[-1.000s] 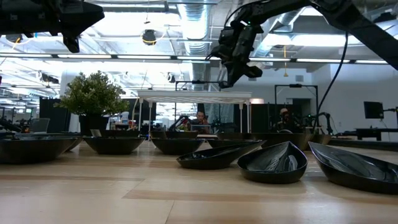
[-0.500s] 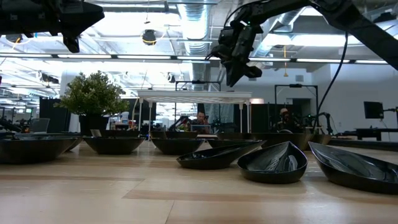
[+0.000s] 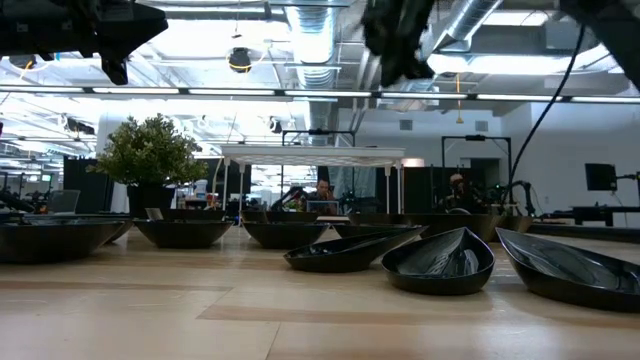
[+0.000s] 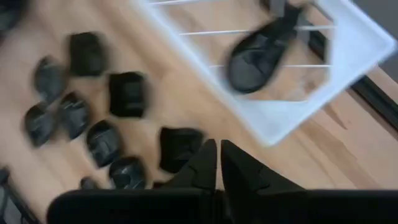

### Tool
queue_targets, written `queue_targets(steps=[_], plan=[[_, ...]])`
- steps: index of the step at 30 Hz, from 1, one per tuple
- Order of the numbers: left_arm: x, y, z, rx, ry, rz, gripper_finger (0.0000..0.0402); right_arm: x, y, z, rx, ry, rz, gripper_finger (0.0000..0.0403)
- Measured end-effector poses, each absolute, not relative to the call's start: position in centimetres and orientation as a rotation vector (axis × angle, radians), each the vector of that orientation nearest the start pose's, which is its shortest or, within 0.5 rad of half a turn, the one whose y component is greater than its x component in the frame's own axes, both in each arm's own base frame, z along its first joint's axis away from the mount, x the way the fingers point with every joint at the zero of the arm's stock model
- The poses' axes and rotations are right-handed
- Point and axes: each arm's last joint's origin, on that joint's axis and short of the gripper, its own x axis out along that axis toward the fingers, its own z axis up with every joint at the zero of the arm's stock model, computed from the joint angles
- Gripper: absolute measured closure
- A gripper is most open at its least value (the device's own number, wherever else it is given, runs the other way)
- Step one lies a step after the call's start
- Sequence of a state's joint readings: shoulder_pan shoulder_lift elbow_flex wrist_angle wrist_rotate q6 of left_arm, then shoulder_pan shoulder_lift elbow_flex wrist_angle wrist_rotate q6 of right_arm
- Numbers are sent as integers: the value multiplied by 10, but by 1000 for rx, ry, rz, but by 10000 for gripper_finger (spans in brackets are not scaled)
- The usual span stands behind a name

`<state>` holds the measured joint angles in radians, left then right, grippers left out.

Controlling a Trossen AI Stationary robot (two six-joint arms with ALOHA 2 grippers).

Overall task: Pick & Place Mini shaped plates
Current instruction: Stack the drop-shaped plate on top of the drop-shaped plate on the shelf

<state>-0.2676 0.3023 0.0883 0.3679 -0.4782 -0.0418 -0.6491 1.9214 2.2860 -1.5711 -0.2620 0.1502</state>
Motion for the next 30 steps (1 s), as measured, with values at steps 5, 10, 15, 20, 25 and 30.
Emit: queue_targets(steps=[5, 10, 15, 20, 25, 30], plan=[[112, -17, 203, -98, -148, 207, 334, 281, -152, 438, 593, 1005, -328, 400], [112, -17, 203, -98, -148, 208, 334, 288, -96, 450, 550, 1005, -204, 401], [112, -17, 203, -98, -148, 207, 334, 292, -46, 430, 535, 1140, -127, 402], [112, -17, 203, -98, -148, 207, 334, 285, -6, 391, 508, 1302, -194, 402], [112, -17, 203, -98, -148, 207, 334, 278, 37, 355, 586, 1265, -164, 402], [112, -17, 203, -98, -148, 207, 334, 272, 79, 316, 704, 1206, -89, 402]])
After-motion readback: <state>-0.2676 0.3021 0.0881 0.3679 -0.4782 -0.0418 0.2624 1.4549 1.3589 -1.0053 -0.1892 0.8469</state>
